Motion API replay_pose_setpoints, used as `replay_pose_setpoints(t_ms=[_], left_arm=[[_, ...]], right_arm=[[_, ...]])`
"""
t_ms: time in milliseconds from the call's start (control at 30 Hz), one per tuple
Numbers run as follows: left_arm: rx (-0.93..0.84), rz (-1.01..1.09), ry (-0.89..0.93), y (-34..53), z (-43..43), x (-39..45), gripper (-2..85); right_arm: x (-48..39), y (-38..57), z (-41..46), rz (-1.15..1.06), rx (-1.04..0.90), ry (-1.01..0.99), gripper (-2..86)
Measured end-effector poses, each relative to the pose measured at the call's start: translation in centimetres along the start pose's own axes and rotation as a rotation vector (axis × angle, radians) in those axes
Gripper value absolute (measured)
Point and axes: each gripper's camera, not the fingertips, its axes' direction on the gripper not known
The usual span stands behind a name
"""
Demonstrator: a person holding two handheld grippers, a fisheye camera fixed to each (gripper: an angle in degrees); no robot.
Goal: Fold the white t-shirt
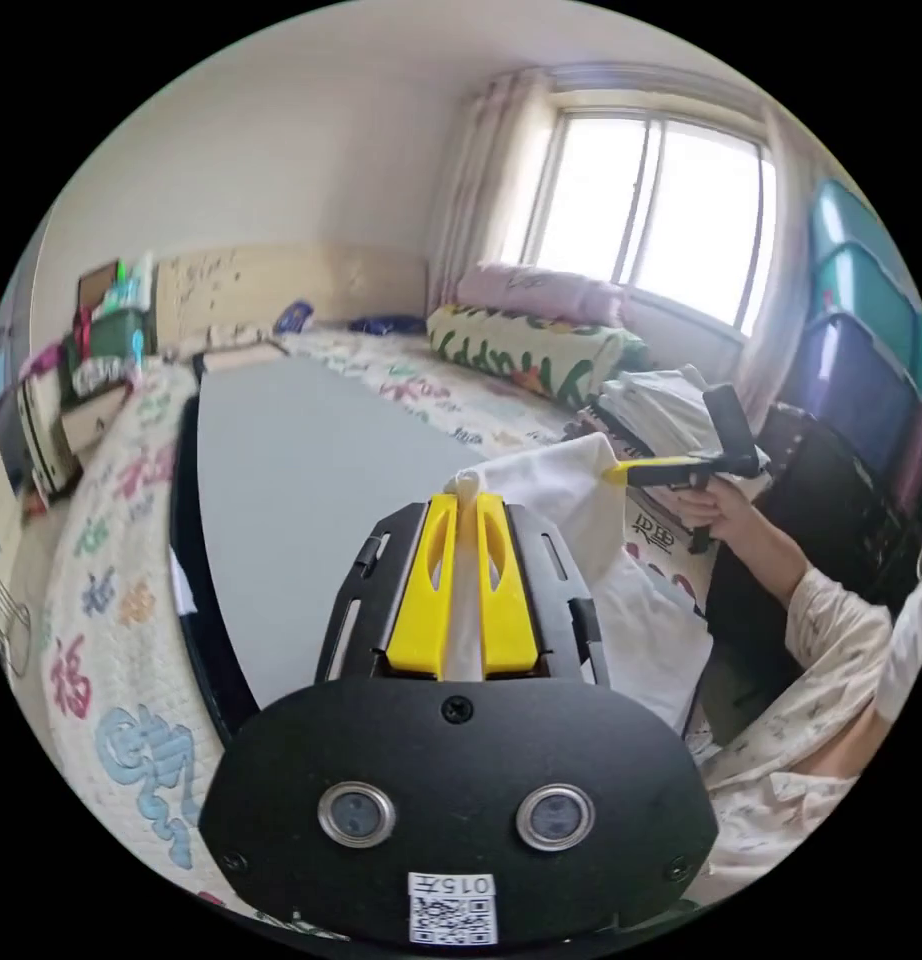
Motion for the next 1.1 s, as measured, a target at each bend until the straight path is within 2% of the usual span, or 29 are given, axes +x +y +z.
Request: replay_pose_setpoints(t_ms=[267,467,700,867,967,1100], left_arm=[[0.309,0.160,0.110,7.2,-10.3,11.6,1.4],[0.428,0.189,0.262,11.0,-9.8,16.8,1.1],[0.495,0.214,0.373,12.3,-4.9,21.3,1.2],[0.468,0.177,0.384,12.6,2.6,22.3,1.1],[0.420,0.120,0.375,13.1,7.2,21.2,1.1],[0.413,0.089,0.425,15.5,8.5,19.6,1.0]], right_arm=[[-16.5,16.4,-14.7,-0.245,0.329,0.218,1.0],[-23.4,25.9,-22.5,-0.261,0.467,0.424,1.0],[-24.3,30.9,-27.0,-0.184,0.546,0.664,0.6],[-20.5,31.4,-26.4,-0.098,0.534,0.834,0.2],[-17.7,32.1,-25.1,-0.064,0.534,0.847,0.1],[-17.1,34.9,-24.7,-0.073,0.537,0.785,0.1]])
